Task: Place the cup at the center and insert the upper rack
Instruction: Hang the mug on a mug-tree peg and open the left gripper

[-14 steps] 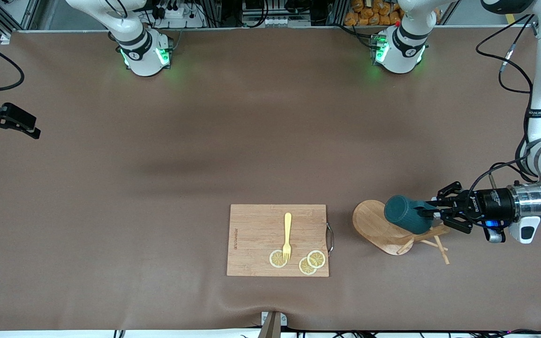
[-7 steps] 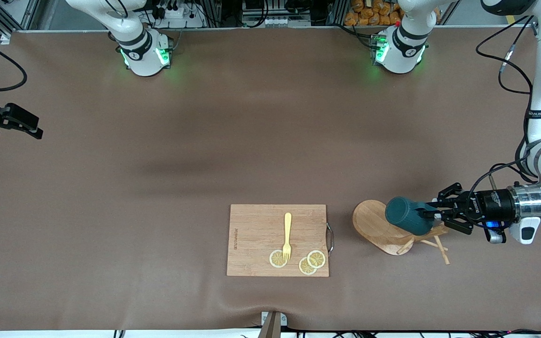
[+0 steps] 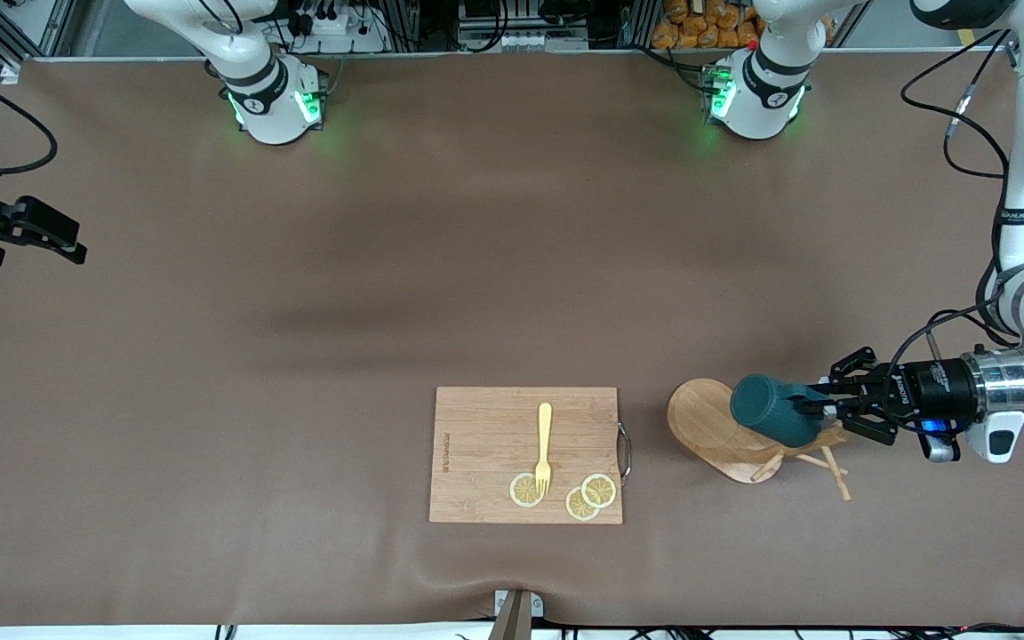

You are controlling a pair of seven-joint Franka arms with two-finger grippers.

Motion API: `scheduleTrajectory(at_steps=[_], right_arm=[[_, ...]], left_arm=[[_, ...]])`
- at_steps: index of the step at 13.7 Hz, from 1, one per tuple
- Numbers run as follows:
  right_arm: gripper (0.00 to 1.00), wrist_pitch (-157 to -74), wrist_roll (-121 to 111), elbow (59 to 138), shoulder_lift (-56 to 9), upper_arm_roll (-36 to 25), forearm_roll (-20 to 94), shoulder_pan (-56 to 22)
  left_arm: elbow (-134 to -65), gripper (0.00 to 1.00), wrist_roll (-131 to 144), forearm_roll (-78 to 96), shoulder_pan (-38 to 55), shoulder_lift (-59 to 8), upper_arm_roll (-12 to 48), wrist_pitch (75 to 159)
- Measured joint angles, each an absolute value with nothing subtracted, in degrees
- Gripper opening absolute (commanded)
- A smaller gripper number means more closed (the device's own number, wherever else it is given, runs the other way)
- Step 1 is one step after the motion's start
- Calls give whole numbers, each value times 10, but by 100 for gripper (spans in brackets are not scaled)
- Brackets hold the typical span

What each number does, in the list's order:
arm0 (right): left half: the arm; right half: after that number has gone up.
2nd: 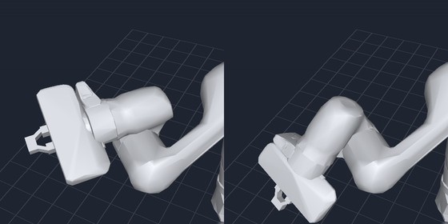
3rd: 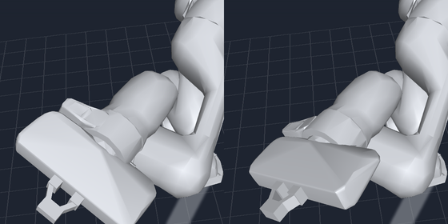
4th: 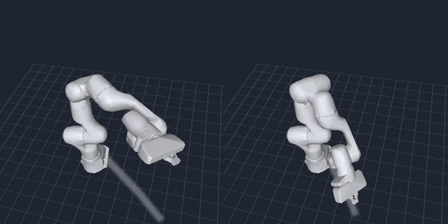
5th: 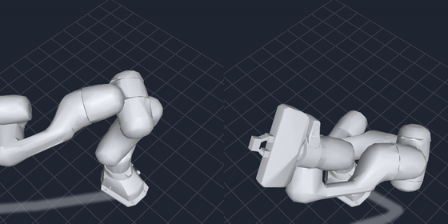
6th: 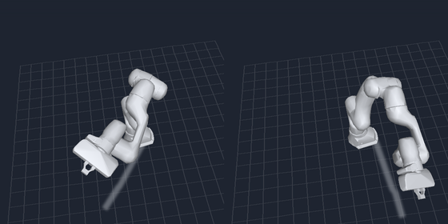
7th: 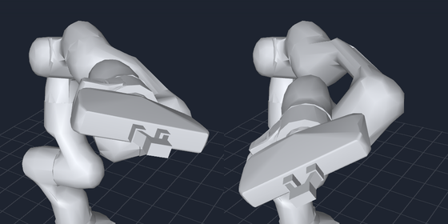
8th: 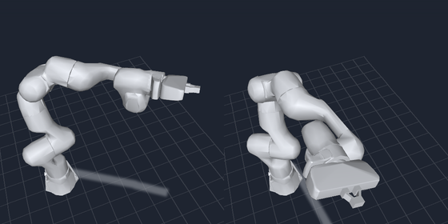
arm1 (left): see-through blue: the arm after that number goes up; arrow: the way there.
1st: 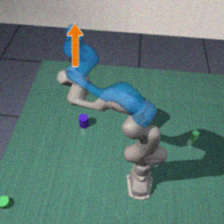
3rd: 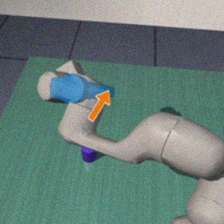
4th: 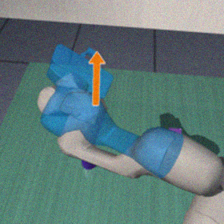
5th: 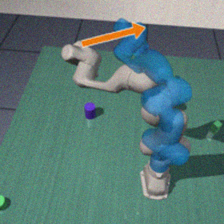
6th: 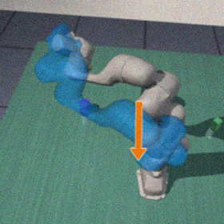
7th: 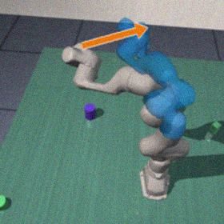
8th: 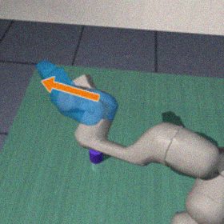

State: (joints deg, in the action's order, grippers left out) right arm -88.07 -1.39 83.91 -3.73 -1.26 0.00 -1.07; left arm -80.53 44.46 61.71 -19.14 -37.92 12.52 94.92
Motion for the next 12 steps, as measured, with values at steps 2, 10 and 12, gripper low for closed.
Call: scheduleTrajectory(at_steps=[2, 10, 12], right_arm=[[100, -881, -14, 839, -39, -12, 0, -12], [100, -881, -14, 839, -48, -12, 0, -12], [100, -881, -14, 839, -48, -12, 0, -12]], left_arm=[[-804, 0, 445, 617, -191, -380, 125, 949], [-801, 55, 444, 617, -192, -387, 125, 949], [-801, 70, 444, 617, -192, -388, 125, 949]])
